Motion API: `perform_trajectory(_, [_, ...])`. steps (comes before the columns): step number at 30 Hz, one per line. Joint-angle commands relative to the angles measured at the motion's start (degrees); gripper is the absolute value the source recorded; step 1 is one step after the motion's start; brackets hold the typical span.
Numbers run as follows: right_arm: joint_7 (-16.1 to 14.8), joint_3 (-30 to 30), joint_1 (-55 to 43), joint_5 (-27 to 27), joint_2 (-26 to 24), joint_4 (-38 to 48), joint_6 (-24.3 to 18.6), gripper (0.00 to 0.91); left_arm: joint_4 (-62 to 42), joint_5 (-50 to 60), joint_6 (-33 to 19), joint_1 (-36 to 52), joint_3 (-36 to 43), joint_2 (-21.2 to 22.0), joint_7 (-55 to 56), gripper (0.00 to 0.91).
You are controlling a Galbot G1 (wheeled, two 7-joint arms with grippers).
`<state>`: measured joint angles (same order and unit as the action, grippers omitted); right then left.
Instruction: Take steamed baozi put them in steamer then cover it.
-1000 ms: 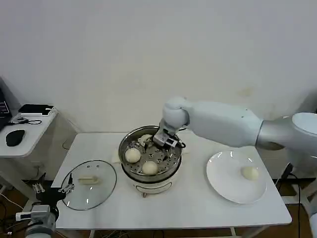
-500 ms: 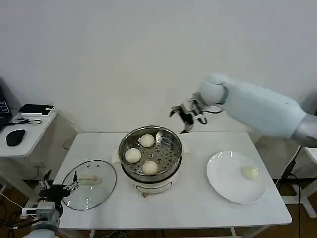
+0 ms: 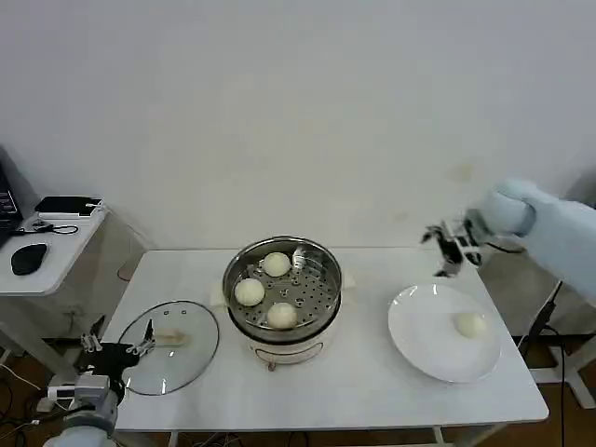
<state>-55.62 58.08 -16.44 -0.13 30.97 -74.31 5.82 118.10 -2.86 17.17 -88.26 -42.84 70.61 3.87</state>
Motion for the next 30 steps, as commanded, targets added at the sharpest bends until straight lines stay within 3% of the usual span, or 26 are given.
perform_trajectory(1, [-0.17, -15.79, 23.69, -6.16, -10.05, 0.23, 0.58, 0.907, -0.56, 0.14, 0.11, 0.33, 0.68, -0.34, 0.05, 0.907])
perform_trajectory(10, [-0.14, -21.22, 28.07, -8.47, -4.23, 7.49, -0.83, 0.907, -0.75, 0.28, 0.25, 0.35, 0.77, -0.54, 0.02, 0.907])
perform_trajectory(29, [0.6, -19.09, 25.07, -9.48, 4.55, 15.7, -1.54, 0.907, -1.37, 0.65, 0.18, 0.13, 0.34, -0.11, 0.04, 0.907])
perform_trajectory(30, [0.73, -19.13, 25.14, -9.4, 4.78, 15.78, -1.2, 0.867, -1.38, 0.64, 0.15, 0.1, 0.31, -0.1, 0.05, 0.907])
